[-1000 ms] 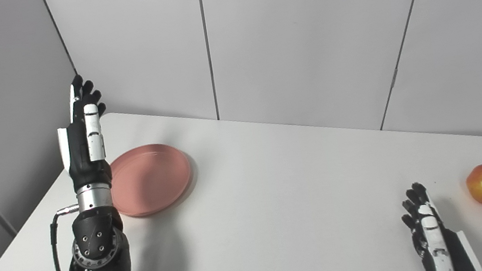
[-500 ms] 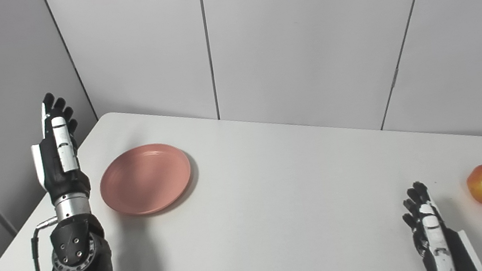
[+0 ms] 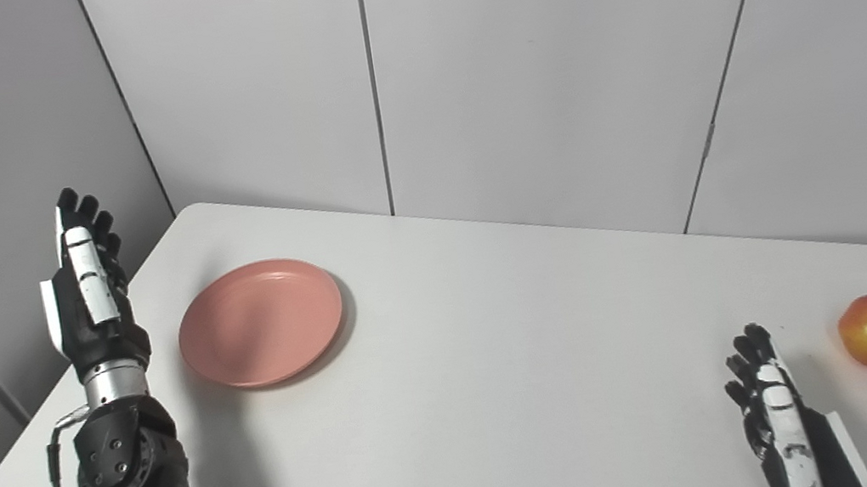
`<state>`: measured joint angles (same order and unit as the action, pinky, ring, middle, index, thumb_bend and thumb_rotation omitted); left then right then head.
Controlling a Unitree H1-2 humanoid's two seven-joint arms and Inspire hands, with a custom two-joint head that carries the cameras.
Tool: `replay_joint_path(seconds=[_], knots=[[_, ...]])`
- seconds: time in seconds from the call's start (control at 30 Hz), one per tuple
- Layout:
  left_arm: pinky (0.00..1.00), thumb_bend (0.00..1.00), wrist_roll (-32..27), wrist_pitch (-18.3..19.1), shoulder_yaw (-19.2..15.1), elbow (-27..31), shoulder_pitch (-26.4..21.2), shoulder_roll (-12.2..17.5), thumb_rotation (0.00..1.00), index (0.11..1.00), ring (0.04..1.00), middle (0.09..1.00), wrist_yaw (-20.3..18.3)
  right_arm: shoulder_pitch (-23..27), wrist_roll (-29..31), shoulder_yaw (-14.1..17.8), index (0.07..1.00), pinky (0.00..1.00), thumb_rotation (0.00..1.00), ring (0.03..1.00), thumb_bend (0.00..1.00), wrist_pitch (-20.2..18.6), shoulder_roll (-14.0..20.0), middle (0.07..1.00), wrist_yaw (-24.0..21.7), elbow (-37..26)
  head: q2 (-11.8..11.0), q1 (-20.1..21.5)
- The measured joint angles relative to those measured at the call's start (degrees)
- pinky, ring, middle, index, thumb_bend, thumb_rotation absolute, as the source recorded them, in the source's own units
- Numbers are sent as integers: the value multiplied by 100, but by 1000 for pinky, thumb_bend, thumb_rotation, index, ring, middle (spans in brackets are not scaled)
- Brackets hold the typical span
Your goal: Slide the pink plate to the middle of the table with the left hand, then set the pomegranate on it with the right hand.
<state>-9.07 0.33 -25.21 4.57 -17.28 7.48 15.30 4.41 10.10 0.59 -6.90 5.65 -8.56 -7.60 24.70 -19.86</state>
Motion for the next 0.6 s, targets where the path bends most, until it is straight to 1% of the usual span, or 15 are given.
replay_joint_path(seconds=[0.17,0.33,0.43,0.6], knots=[[1000,439,-213,-13,-88,-188,16,72,1000,950,974,979,-46,1,1,4,1000,1000,1000,1000,177,0,7,1000,1,-12,0,-9],[1000,428,-342,-13,-118,-224,29,128,1000,958,978,985,-64,1,-7,4,1000,1000,1000,1000,172,-9,7,1000,11,-52,-9,0],[1000,412,-458,-18,-130,-374,29,154,1000,949,969,976,-96,1,-6,6,1000,1000,1000,1000,182,-28,6,1000,15,-54,-9,0],[1000,382,-468,-19,-131,-464,34,152,1000,953,972,977,-100,1,17,17,1000,1000,1000,1000,176,-37,7,1000,12,-63,9,-18]])
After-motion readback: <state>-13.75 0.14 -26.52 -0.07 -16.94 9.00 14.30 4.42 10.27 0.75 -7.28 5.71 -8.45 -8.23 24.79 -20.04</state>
